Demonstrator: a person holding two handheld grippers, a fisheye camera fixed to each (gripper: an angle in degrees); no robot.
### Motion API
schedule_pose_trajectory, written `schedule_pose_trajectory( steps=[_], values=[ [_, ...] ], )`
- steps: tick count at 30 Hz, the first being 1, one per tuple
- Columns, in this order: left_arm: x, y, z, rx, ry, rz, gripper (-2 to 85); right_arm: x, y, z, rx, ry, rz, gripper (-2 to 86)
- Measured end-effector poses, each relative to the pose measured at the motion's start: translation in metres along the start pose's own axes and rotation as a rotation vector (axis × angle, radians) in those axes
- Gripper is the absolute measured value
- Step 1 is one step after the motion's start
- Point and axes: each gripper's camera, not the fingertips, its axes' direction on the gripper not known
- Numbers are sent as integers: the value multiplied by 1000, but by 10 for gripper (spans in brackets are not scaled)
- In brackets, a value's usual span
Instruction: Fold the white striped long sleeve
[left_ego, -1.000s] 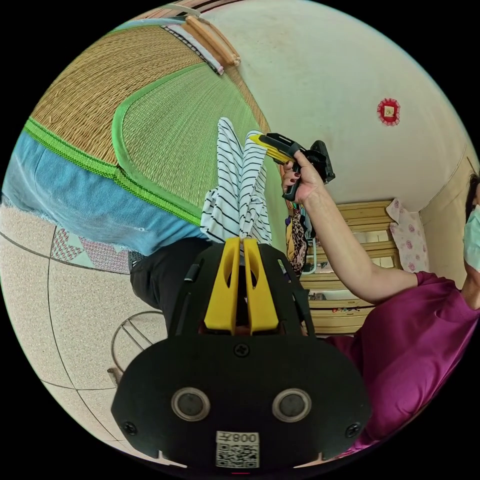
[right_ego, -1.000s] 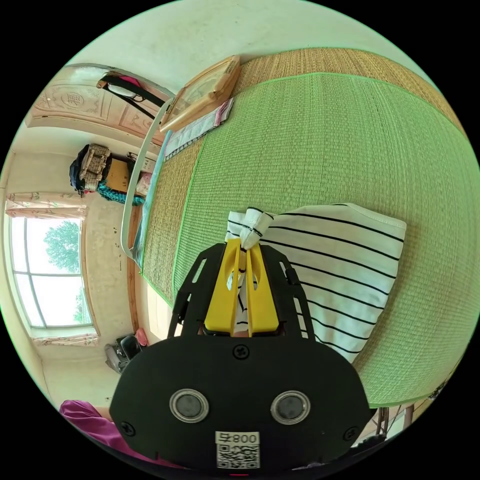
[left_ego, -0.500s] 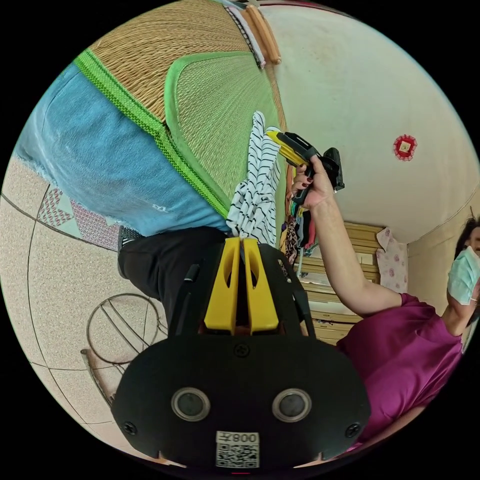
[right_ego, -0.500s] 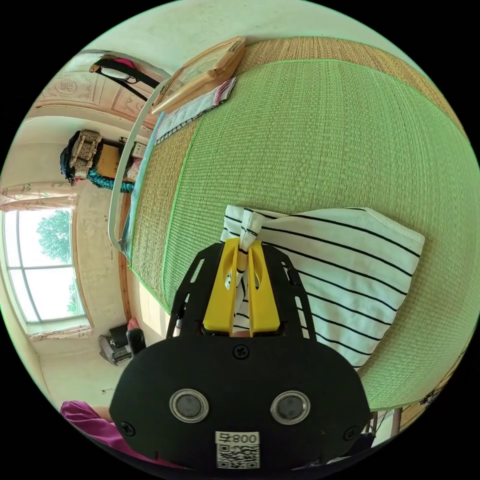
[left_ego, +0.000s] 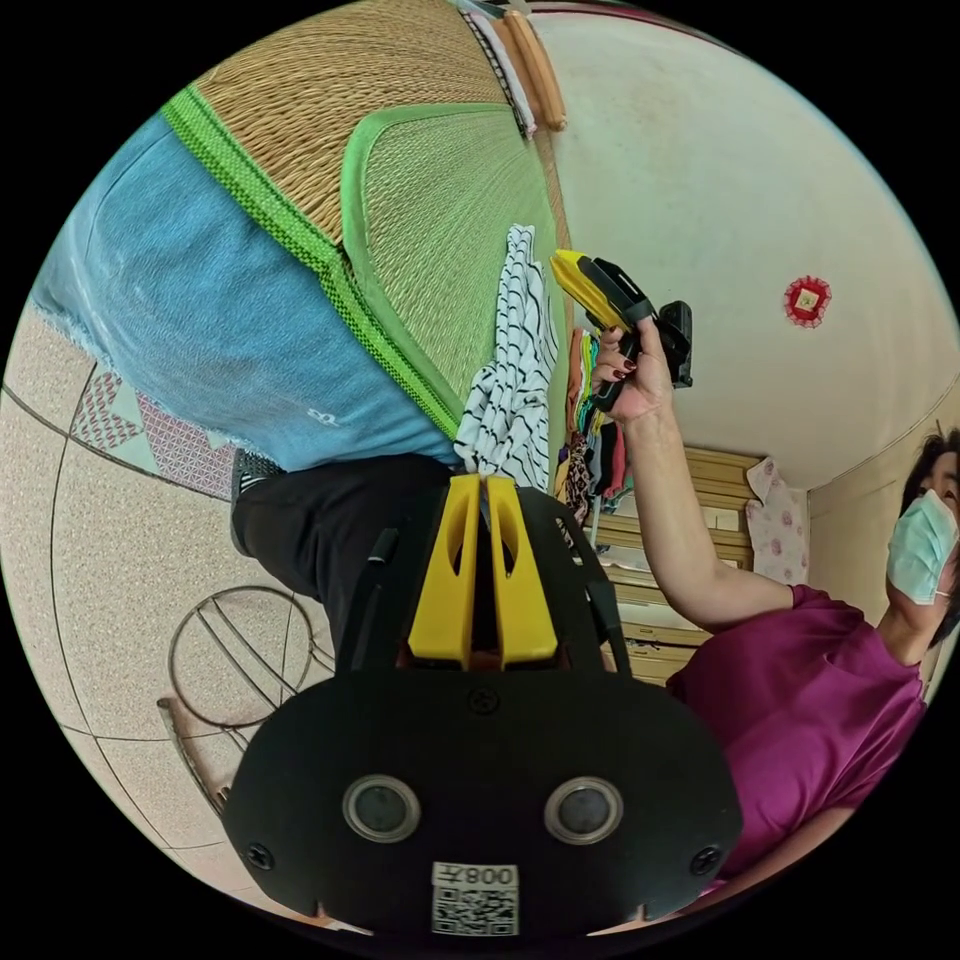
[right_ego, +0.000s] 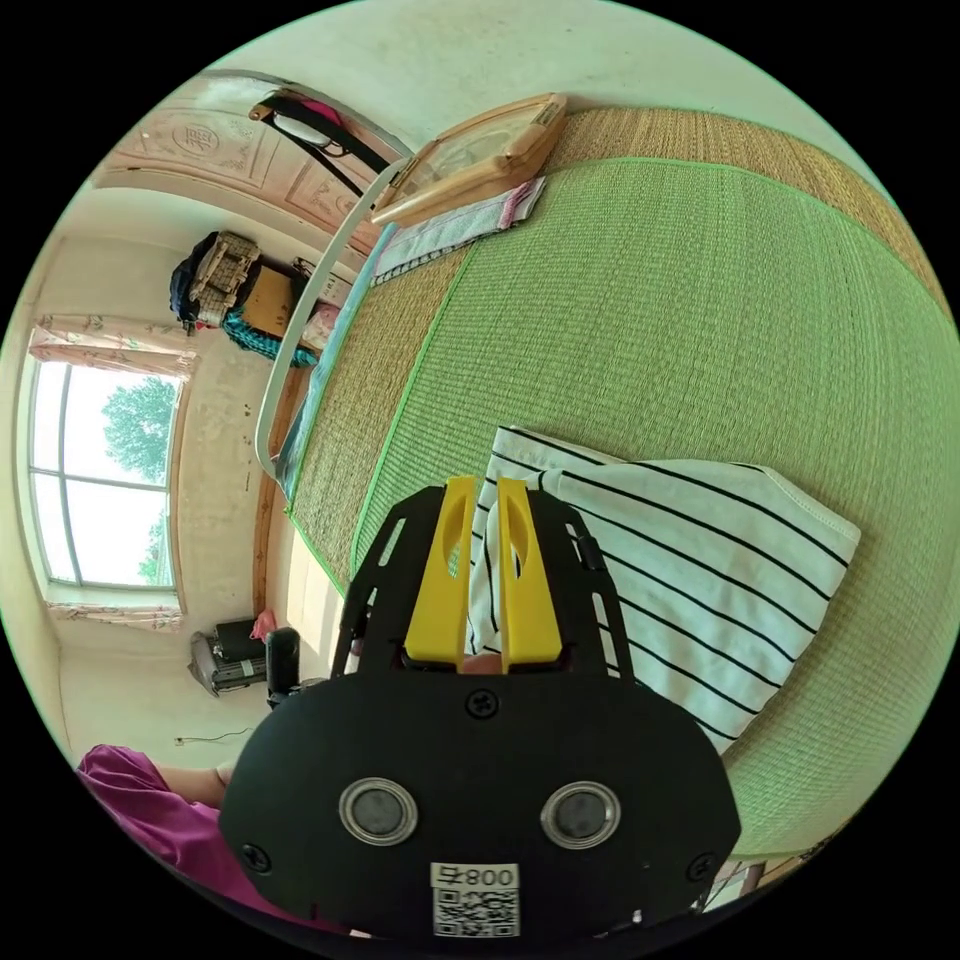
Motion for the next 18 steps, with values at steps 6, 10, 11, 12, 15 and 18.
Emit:
schedule_pose_trajectory(
  steps=[6,10,11,12,15,18],
  values=[
    [11,6,-5,0,-40,24,5,12,-9,37,-64,70,20,9],
    [17,15,-10,37,-66,25,2,23,-10,50,-84,58,37,4],
    [20,17,-12,51,-65,40,2,25,-9,50,-75,45,40,3],
    [23,18,-12,55,-66,52,2,25,-8,50,-72,38,38,3],
    [40,17,-8,49,-83,140,1,22,-2,44,-44,31,26,3],
    [53,9,9,-2,-131,214,1,15,8,31,-10,1,1,7]
  ],
)
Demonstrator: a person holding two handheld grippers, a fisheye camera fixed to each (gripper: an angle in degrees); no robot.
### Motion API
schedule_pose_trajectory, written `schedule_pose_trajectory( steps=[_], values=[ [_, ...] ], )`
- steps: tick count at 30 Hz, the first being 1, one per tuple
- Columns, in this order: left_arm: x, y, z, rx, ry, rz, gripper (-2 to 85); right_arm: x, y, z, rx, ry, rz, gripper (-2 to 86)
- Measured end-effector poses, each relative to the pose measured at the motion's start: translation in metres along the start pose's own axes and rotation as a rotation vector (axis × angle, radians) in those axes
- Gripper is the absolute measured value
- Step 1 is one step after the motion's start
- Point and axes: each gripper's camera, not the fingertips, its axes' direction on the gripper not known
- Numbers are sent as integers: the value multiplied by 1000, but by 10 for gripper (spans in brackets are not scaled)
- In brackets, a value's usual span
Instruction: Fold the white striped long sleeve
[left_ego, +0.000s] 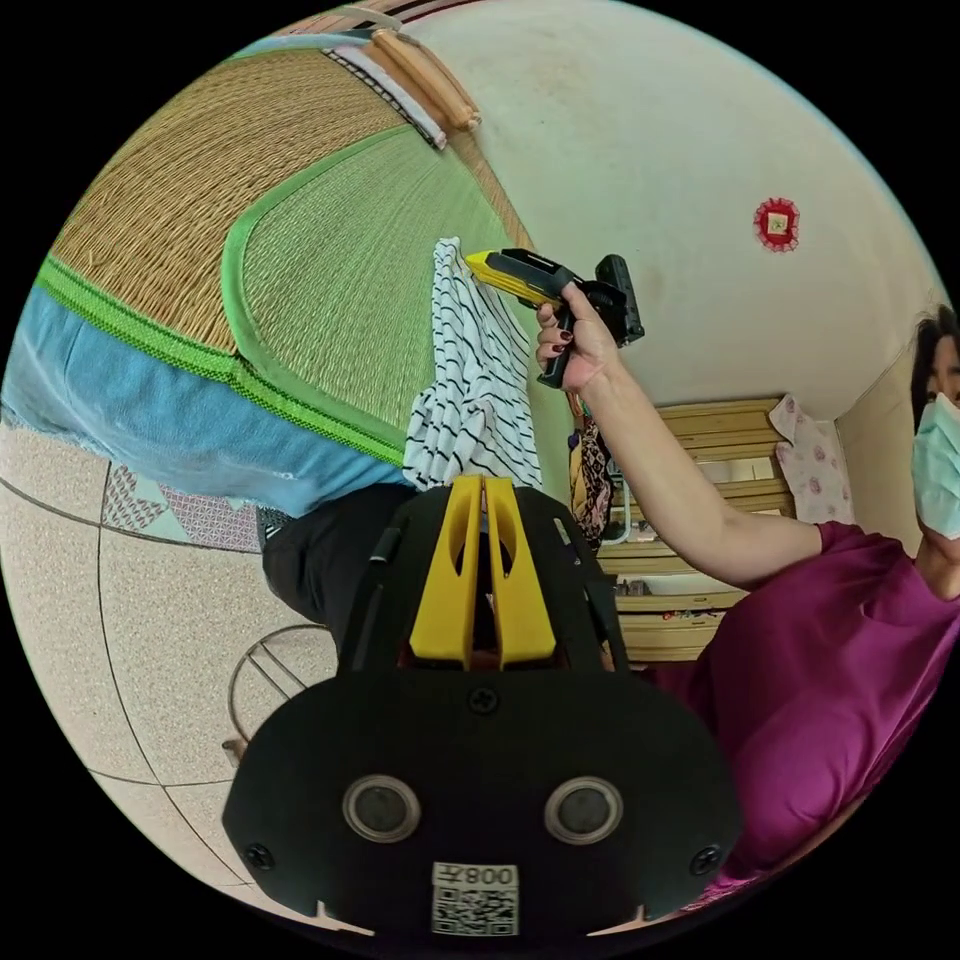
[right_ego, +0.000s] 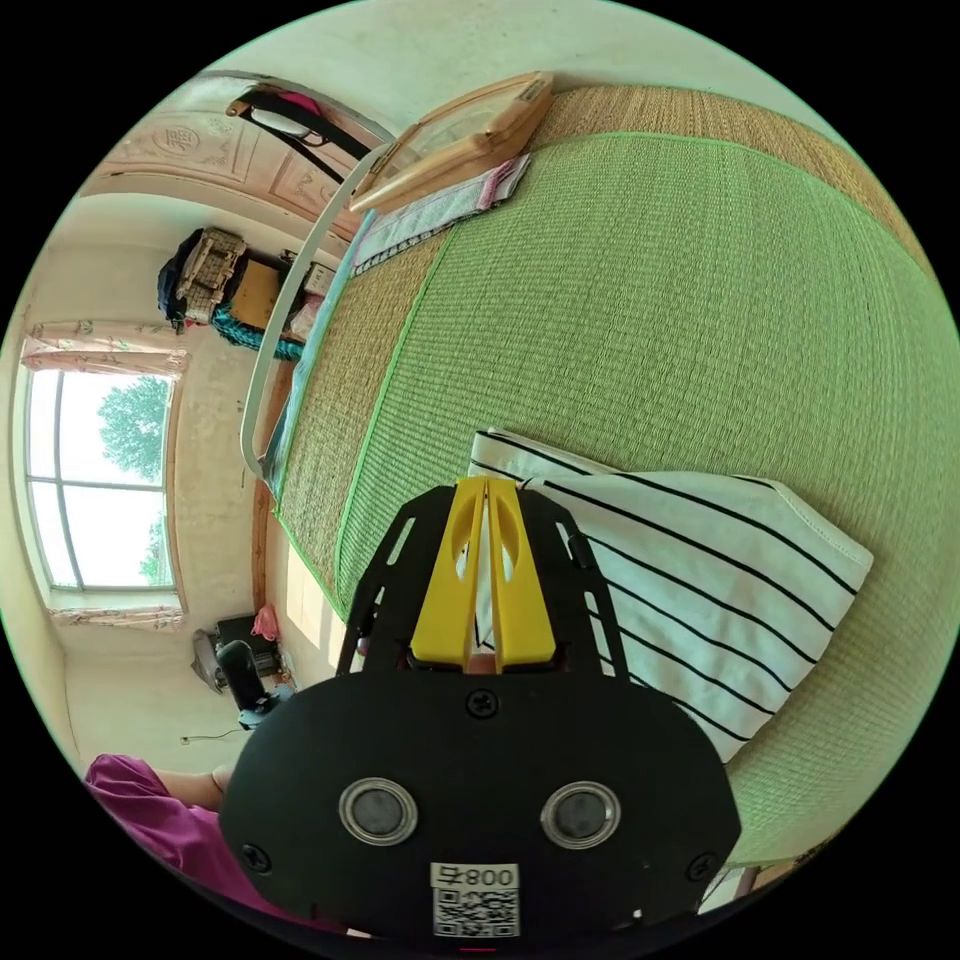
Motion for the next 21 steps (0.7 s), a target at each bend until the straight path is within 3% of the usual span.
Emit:
schedule_pose_trajectory(
  steps=[8,12,16,21],
  values=[
    [14,-7,23,-11,-73,43,3,-33,79,-19,-69,-5,-198,54],
    [21,-6,29,-16,-90,62,5,-57,98,15,-180,113,-261,78],
    [27,-5,37,-19,-102,63,4,-63,91,49,-239,197,-242,55],
    [36,-5,40,-2,-116,84,3,-67,85,37,-185,148,-216,11]
  ],
)
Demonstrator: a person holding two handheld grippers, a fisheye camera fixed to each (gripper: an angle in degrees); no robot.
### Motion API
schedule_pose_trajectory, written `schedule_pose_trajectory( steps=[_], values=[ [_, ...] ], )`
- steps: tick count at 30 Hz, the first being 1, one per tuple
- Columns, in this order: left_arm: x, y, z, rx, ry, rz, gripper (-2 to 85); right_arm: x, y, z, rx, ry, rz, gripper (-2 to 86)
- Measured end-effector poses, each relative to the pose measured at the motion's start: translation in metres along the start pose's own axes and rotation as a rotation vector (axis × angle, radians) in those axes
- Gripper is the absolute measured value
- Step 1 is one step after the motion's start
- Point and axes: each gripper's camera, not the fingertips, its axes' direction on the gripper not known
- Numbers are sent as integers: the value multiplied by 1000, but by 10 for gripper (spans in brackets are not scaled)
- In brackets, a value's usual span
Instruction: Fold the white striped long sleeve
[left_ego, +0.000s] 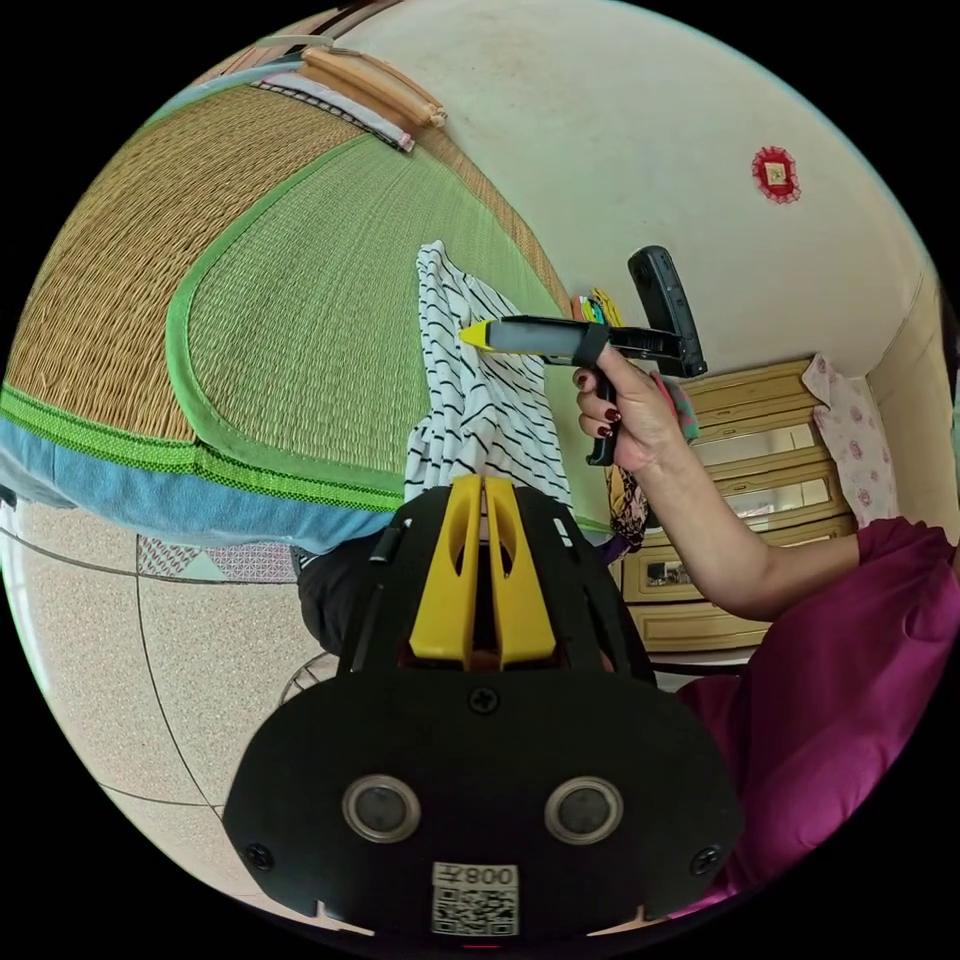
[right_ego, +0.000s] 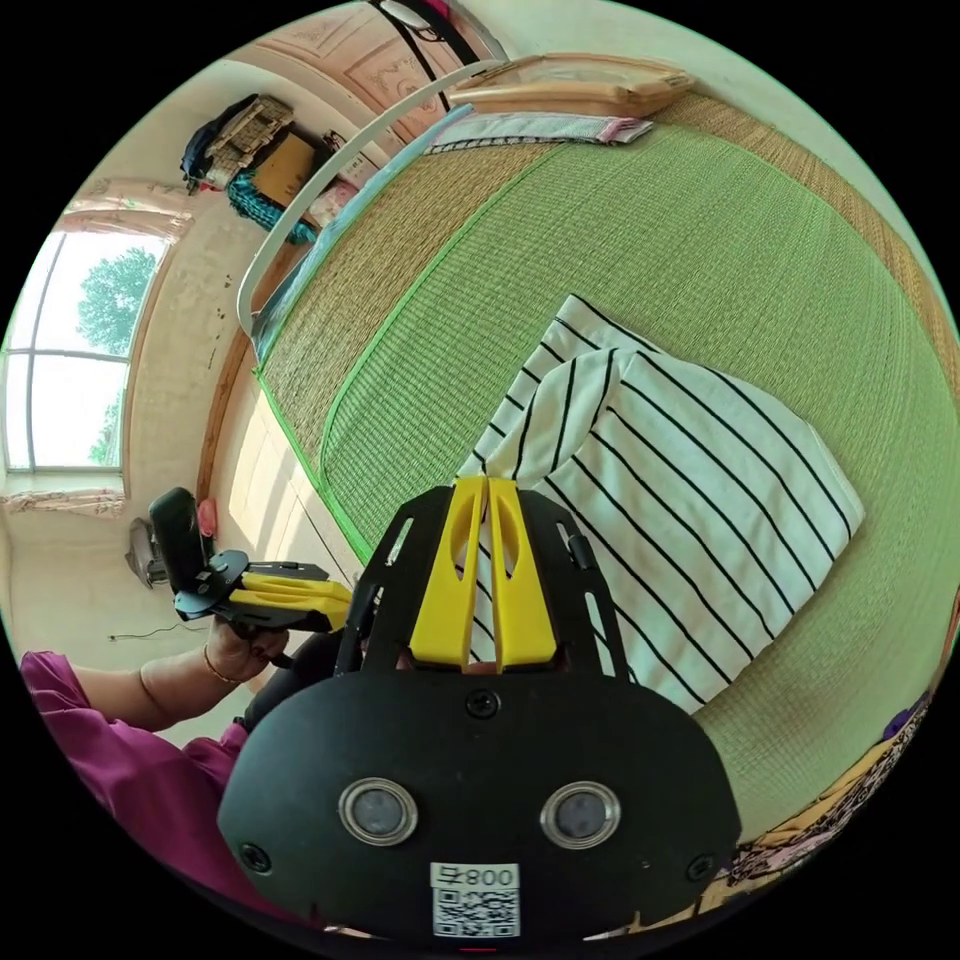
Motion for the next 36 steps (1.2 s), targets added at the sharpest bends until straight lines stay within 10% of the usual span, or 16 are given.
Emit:
schedule_pose_trajectory(
  steps=[36],
  values=[
    [19,-35,64,-49,-64,-19,2,20,-38,-38,14,-39,49,1]
  ],
)
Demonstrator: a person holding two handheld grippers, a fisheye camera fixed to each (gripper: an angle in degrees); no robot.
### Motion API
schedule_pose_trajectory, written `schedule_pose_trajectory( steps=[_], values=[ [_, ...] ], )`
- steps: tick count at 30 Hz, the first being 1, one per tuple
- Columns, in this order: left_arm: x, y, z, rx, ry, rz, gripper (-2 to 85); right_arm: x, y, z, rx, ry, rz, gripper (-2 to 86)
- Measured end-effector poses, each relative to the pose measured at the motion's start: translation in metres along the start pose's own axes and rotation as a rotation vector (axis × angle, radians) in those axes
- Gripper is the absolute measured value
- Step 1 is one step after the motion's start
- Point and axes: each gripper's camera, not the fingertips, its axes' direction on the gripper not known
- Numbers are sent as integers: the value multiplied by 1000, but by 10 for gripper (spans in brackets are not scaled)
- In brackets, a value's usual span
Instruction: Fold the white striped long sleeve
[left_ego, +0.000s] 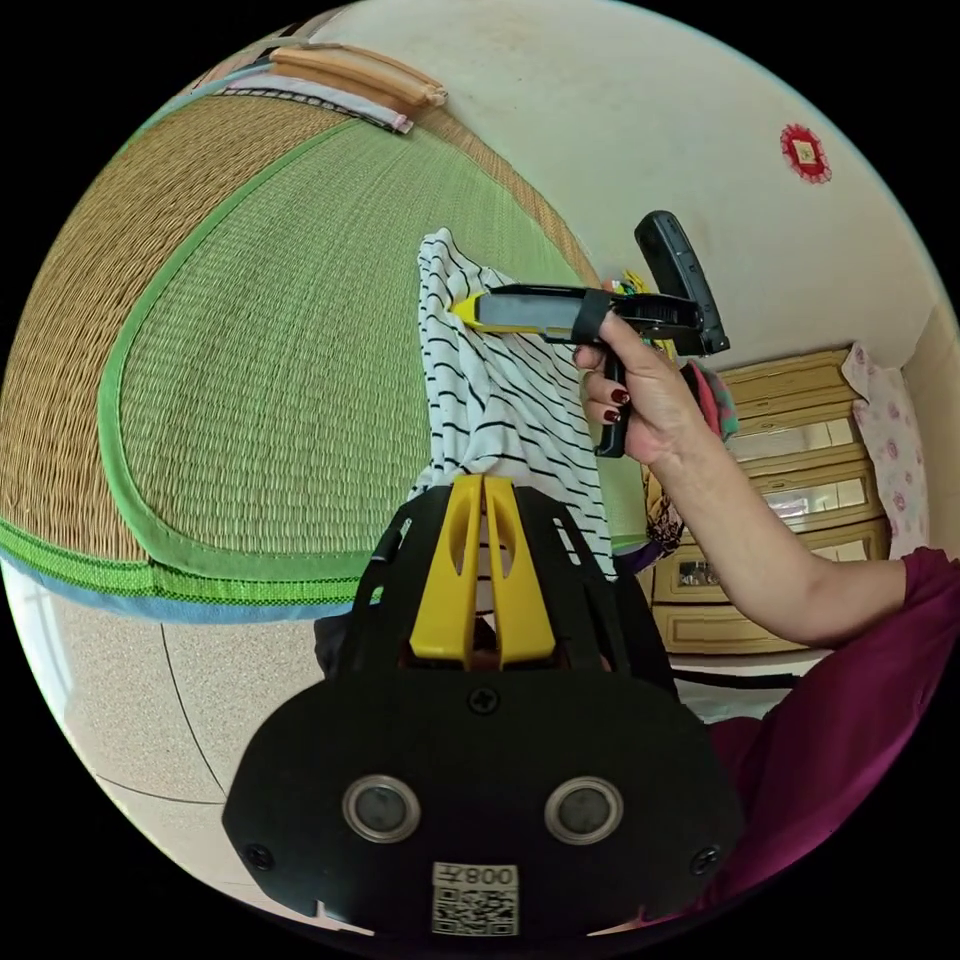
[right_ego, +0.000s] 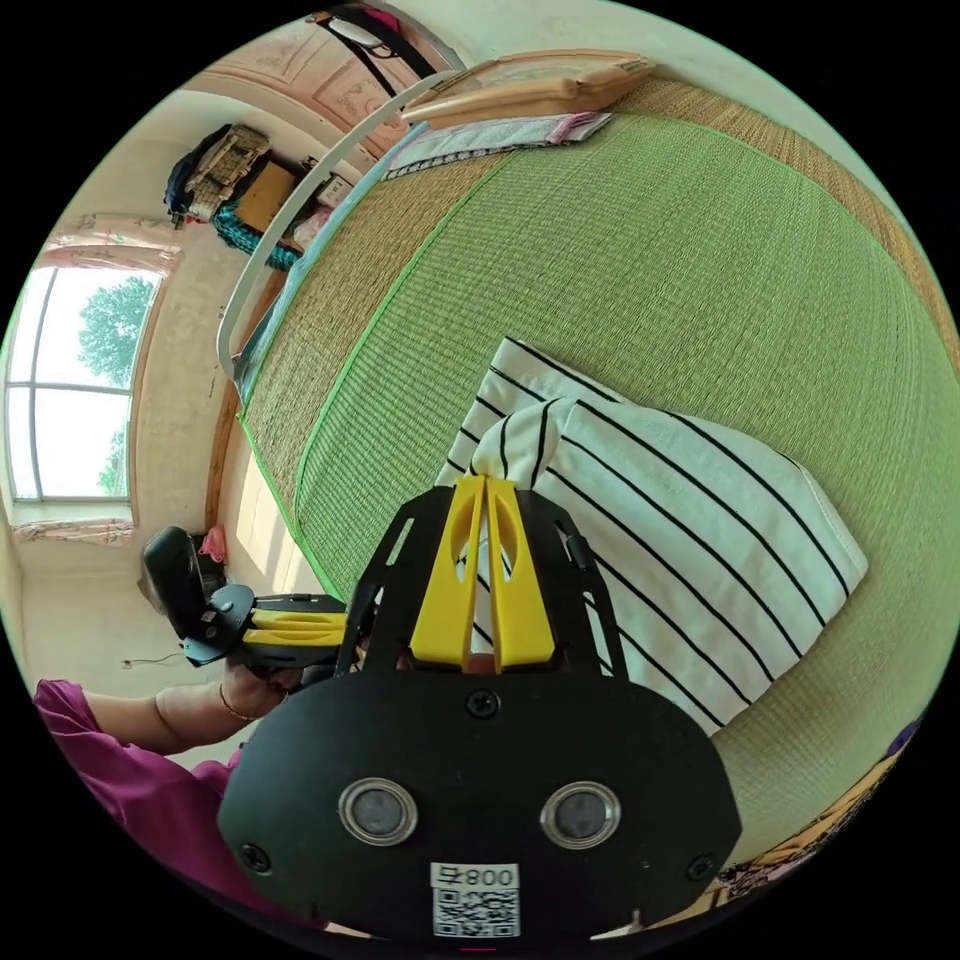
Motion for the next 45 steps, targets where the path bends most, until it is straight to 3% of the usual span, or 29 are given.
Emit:
schedule_pose_trajectory(
  steps=[8,17,24,33,45],
  values=[
    [10,-6,-3,40,31,39,1,4,3,-59,99,-64,8,1],
    [-4,1,-9,69,4,1,3,24,-28,-75,60,-76,97,2],
    [-31,32,-43,137,48,-76,19,17,54,-149,125,-147,69,2],
    [-51,52,-25,37,149,-132,69,14,203,-175,90,-326,136,12],
    [-63,49,0,5,150,-182,80,-37,212,-163,8,-328,103,2]
  ],
)
